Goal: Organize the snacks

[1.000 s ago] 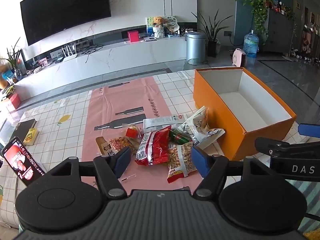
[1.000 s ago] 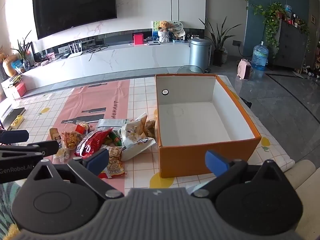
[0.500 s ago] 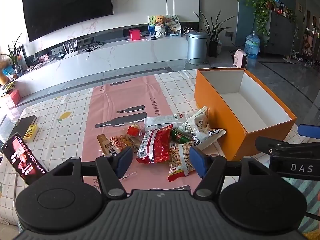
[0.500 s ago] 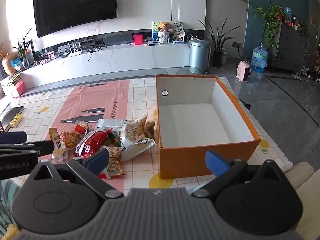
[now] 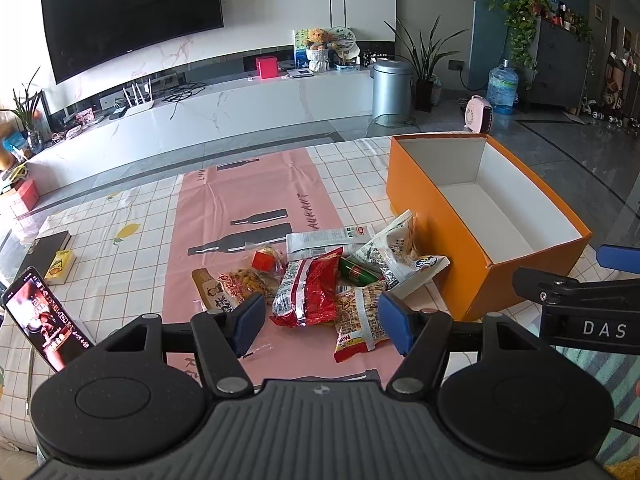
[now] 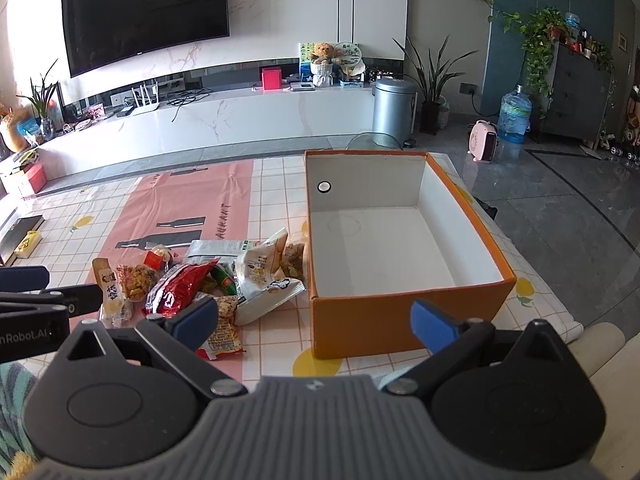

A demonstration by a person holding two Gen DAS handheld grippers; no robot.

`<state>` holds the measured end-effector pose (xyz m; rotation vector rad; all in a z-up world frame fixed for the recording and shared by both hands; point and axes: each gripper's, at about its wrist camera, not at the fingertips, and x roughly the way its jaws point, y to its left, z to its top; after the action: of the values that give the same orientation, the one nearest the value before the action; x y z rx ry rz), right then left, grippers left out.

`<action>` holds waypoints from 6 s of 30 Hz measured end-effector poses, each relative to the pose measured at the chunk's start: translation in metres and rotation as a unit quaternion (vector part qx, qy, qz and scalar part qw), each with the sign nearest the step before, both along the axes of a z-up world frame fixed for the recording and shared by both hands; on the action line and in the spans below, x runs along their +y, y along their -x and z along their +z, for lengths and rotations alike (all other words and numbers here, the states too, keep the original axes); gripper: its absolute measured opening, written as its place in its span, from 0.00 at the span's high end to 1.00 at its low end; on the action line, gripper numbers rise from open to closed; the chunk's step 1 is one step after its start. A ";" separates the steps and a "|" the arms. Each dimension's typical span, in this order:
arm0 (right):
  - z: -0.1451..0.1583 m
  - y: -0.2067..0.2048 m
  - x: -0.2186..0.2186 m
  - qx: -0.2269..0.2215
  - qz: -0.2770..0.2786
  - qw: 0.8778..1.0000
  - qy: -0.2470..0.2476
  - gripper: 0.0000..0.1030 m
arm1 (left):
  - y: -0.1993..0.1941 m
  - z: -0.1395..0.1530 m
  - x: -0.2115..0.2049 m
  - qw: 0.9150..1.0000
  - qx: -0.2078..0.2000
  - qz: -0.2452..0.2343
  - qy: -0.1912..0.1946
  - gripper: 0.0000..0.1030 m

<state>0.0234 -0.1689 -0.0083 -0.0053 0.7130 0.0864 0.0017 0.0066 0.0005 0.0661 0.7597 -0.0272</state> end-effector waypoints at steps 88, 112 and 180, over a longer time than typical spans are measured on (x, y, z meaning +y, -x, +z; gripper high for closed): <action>-0.139 -0.138 0.102 0.158 0.117 0.979 -0.052 0.51 | -0.145 -0.112 0.069 0.977 0.174 0.008 0.121 0.17; -0.135 -0.143 0.102 0.156 0.138 0.978 -0.015 0.69 | -0.155 -0.137 0.067 0.969 0.200 0.012 0.146 0.22; -0.087 -0.242 -0.133 0.312 0.166 0.935 -0.014 0.72 | -0.226 -0.081 -0.233 0.884 0.291 -0.298 -0.211 0.18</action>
<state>0.2655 -0.3022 -0.0953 -0.0732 1.3449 0.4372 0.2273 -0.2267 -0.0809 0.7378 1.3148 -0.4891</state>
